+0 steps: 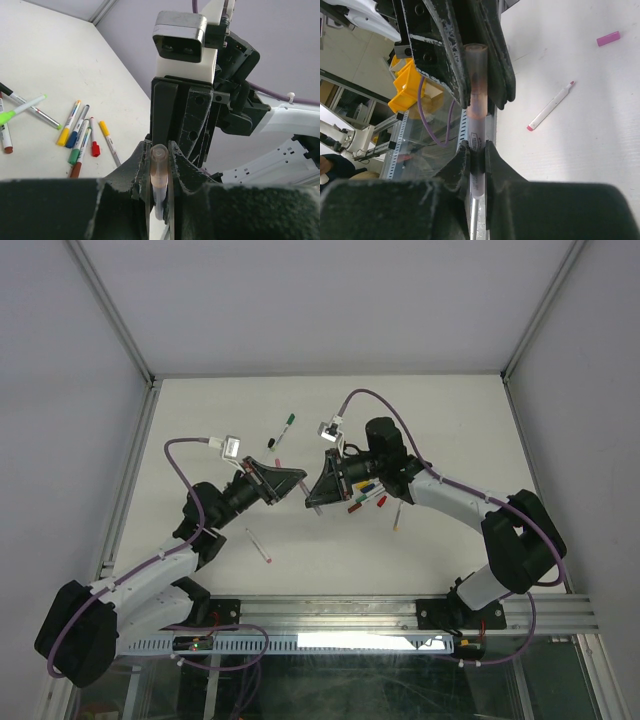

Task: Open the pen caps
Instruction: Open the pen cap from the pen, then place the pen at the center of the board, then place the pen cap at the center of the board.

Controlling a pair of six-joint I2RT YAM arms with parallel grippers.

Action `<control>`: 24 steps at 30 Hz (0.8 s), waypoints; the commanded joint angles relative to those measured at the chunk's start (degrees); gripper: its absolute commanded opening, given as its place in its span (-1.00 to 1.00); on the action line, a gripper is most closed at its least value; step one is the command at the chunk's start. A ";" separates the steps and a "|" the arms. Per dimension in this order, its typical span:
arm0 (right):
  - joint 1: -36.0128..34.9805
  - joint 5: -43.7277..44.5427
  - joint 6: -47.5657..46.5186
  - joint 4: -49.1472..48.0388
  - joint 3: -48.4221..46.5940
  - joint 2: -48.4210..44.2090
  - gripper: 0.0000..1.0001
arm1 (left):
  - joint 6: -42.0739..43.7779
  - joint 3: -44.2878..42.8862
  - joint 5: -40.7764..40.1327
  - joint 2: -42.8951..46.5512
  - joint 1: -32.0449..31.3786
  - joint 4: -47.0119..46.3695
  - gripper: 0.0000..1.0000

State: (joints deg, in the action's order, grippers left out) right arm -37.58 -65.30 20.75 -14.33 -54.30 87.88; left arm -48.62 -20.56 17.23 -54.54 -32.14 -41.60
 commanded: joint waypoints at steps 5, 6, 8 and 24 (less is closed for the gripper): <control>-1.83 -1.46 2.35 -2.84 -0.66 2.03 -1.00 | 8.63 -8.98 -6.79 2.00 7.99 2.01 -1.00; -2.03 -1.65 2.58 -3.01 -0.52 2.44 -1.00 | 8.23 -10.94 -6.05 1.76 10.98 1.93 -1.00; -2.31 -1.72 2.69 -3.17 -0.40 3.24 -1.00 | 5.91 -15.29 -3.32 0.66 17.40 1.75 -1.00; -12.18 20.05 -8.89 13.35 -5.03 5.43 -1.00 | 0.37 -6.93 -1.07 15.45 25.44 26.94 -1.00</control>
State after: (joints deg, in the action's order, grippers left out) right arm -46.35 -56.69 17.58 -6.52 -55.11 93.30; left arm -48.80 -31.59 19.53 -45.95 -6.74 -30.65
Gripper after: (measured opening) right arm 0.070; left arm 0.132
